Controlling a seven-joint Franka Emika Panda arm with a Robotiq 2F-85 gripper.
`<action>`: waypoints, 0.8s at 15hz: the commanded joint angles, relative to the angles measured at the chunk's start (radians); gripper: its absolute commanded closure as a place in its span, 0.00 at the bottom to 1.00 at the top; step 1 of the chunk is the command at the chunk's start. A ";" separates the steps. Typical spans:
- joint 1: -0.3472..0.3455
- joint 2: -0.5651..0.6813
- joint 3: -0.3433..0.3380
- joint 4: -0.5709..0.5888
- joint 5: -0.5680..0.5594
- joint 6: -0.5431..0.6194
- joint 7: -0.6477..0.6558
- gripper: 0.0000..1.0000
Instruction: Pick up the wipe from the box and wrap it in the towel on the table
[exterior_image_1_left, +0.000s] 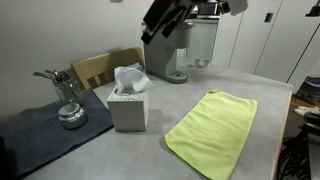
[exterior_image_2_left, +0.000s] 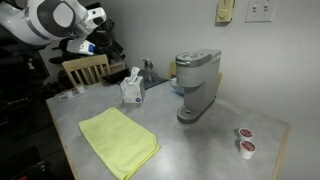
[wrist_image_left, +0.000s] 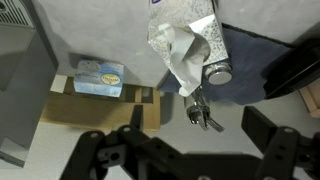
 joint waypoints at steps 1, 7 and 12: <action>0.074 0.142 -0.019 0.167 0.139 -0.058 -0.132 0.00; 0.066 0.141 -0.008 0.156 0.121 -0.032 -0.102 0.00; 0.103 0.209 -0.015 0.193 0.220 -0.079 -0.180 0.00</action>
